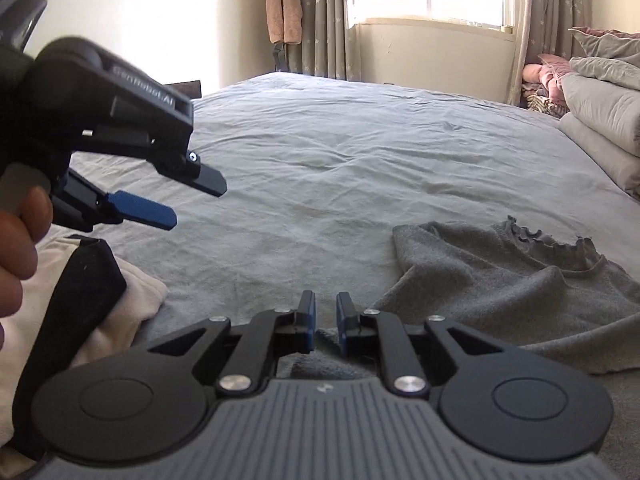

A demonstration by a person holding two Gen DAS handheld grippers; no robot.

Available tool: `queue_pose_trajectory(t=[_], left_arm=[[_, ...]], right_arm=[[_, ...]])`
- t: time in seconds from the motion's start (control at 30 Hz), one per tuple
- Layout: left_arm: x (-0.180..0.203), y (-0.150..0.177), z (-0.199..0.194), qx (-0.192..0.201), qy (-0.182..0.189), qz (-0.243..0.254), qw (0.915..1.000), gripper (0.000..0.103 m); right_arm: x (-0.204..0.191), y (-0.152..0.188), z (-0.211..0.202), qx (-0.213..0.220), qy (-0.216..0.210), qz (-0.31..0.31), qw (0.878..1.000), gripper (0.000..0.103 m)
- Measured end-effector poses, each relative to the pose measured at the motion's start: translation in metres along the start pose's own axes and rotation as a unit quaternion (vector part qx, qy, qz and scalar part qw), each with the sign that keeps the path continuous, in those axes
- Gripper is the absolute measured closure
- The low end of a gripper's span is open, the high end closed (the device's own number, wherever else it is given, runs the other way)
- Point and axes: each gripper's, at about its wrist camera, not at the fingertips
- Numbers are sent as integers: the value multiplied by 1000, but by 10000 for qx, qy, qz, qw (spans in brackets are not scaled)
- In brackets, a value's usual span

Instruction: Fold clothes

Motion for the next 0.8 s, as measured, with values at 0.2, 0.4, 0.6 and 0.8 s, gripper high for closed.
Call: queue_pose_trajectory(t=[0.2, 0.4, 0.6, 0.8], left_arm=[[22, 14, 13, -218, 284, 408, 9985, 55], [37, 27, 27, -238, 653, 613, 9957, 52], [55, 47, 43, -469, 808, 1288, 9873, 52], [64, 63, 56, -588, 742, 1989, 9754, 51]], right_arm=[[59, 10, 7, -511, 480, 424, 9966, 68], [80, 17, -8, -569, 86, 377, 9976, 67], [111, -52, 16, -430, -302, 320, 9981, 66], [73, -83, 88, -957, -1065, -1368, 9802, 66]])
Point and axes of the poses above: each gripper's, at about its wrist camera, not at the fingertips, and z roughly the way its jaws point, x to its right, y to its underside, and after that the axes turned 3 degrees about y, right-handed
